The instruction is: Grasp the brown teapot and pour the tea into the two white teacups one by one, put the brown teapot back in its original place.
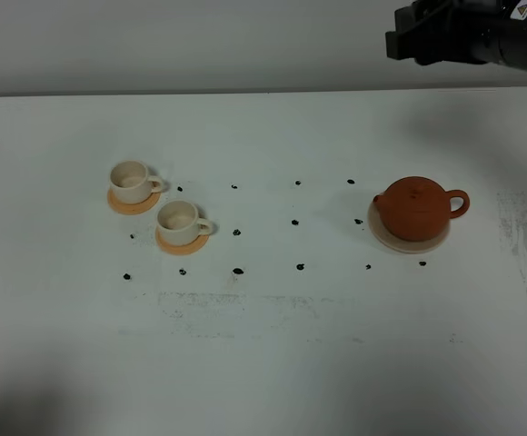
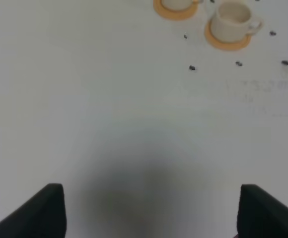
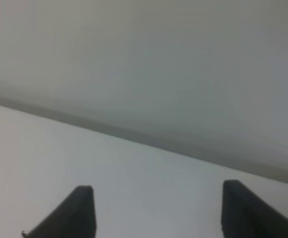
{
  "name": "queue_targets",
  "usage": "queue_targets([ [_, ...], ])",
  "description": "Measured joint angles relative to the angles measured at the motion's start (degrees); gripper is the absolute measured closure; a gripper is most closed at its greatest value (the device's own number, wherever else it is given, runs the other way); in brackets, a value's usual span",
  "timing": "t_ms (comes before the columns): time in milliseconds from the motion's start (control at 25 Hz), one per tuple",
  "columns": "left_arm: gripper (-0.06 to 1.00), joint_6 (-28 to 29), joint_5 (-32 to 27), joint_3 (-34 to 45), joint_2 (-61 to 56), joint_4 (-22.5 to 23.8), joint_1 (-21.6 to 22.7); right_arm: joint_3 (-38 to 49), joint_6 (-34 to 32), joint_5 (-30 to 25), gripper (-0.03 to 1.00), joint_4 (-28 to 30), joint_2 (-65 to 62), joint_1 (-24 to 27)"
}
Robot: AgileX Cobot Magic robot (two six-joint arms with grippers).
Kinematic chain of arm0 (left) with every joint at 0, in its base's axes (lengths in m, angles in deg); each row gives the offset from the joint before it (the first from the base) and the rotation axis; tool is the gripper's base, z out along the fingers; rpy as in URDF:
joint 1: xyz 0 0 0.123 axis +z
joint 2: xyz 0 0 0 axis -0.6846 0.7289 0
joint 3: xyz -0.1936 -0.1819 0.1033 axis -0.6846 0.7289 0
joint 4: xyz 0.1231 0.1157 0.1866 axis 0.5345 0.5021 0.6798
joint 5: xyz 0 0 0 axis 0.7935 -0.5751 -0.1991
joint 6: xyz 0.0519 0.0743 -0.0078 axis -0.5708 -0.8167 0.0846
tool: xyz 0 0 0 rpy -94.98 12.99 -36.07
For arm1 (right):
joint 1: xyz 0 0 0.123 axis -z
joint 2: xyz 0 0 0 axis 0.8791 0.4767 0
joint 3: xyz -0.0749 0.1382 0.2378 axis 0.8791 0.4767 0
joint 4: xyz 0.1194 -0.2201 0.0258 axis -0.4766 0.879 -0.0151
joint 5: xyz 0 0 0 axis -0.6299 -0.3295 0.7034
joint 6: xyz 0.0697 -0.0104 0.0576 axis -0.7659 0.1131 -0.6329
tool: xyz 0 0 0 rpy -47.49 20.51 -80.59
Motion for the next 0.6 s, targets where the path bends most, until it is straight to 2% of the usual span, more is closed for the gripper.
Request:
queue_targets([
  [400, 0.27, 2.16, -0.05, 0.61, -2.42, 0.65, 0.00, 0.35, 1.06, -1.81, 0.44, 0.00, 0.00, -0.11],
  [600, 0.27, 2.16, -0.05, 0.61, -2.42, 0.65, 2.01, 0.46, 1.19, -1.86, 0.44, -0.09, 0.00, -0.11],
])
